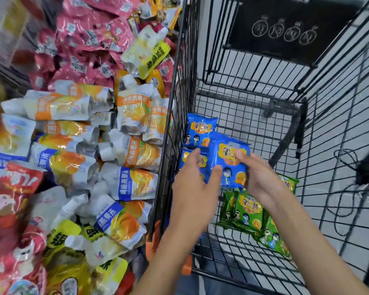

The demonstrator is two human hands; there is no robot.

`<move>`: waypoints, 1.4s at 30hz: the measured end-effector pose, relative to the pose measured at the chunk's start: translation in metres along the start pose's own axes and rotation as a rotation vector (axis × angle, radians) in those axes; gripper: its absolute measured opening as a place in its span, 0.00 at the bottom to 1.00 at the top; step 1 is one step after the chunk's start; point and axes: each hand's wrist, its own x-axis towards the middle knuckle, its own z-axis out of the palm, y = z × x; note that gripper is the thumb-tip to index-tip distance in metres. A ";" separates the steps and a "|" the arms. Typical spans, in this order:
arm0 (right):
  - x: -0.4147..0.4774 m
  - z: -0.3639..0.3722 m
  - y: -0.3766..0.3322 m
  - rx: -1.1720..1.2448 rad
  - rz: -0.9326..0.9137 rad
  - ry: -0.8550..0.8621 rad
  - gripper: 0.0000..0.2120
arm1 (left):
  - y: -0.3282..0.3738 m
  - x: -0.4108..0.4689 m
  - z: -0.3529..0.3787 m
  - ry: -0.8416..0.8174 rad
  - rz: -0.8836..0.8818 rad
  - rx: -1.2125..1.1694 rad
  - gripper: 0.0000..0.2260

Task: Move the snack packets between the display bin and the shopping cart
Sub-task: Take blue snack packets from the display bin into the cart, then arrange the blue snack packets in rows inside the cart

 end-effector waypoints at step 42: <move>-0.231 0.017 0.077 -0.993 -0.429 -0.008 0.19 | -0.073 -0.220 -0.110 -0.061 -0.007 0.312 0.17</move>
